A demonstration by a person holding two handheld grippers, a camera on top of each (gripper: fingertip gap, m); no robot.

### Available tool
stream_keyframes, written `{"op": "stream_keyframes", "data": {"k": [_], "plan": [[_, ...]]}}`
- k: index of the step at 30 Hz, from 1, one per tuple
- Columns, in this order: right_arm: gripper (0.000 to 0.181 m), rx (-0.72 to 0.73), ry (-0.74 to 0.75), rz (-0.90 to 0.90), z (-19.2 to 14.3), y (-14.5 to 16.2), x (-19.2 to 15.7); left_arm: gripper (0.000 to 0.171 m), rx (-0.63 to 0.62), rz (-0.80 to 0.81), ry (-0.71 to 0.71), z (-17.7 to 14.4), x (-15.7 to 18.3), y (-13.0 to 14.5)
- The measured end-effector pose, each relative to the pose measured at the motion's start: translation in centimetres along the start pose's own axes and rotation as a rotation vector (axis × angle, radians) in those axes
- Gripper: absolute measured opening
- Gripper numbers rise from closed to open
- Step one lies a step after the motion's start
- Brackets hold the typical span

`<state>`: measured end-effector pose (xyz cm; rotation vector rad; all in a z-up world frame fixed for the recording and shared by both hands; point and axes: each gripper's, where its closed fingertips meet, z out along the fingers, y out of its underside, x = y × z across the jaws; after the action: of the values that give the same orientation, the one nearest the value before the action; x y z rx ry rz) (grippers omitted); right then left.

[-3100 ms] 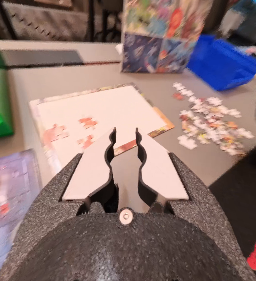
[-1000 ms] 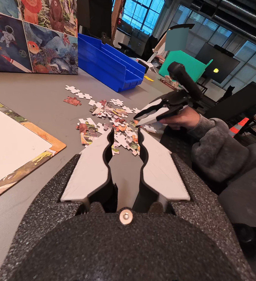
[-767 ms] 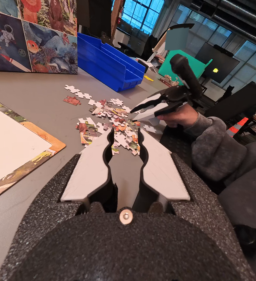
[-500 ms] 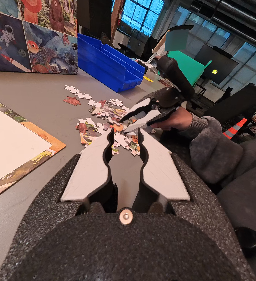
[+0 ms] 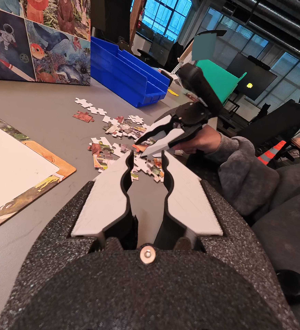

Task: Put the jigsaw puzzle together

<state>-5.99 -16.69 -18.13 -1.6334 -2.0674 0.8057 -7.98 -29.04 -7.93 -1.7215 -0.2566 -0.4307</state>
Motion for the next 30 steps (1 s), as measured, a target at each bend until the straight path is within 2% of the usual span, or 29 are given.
{"op": "stream_keyframes", "data": {"k": [3, 8, 16, 20, 23, 26, 27, 30], "plan": [[0.039, -0.009, -0.012, 0.046, -0.5, 0.7, 0.6, 0.030, 0.001, -0.003, 0.001, 0.0, 0.0, 0.0], [0.042, -0.027, 0.080, 0.075, -2.1, 2.3, 2.6, 0.030, -0.005, -0.002, 0.003, 0.0, 0.0, 0.1], [0.048, -0.036, 0.170, 0.082, -3.1, 3.1, 4.2, 0.030, -0.001, -0.011, 0.005, 0.0, 0.0, 0.1], [0.050, 0.004, 0.134, 0.148, -3.2, 3.2, 4.6, 0.030, -0.006, -0.014, 0.007, 0.0, 0.0, 0.1], [0.060, -0.012, 0.175, 0.121, -3.2, 3.4, 4.9, 0.030, -0.008, -0.015, 0.008, 0.1, 0.0, 0.2], [0.089, -0.015, 0.243, 0.126, -3.1, 3.3, 5.8, 0.030, -0.006, -0.017, 0.008, 0.0, 0.0, 0.1], [0.090, -0.016, 0.243, 0.114, -3.2, 3.3, 5.6, 0.030, -0.007, -0.018, 0.008, 0.0, 0.0, 0.2], [0.066, -0.018, 0.187, 0.089, -3.1, 3.3, 4.2, 0.030, -0.007, -0.018, 0.008, 0.0, 0.0, 0.2]]}}
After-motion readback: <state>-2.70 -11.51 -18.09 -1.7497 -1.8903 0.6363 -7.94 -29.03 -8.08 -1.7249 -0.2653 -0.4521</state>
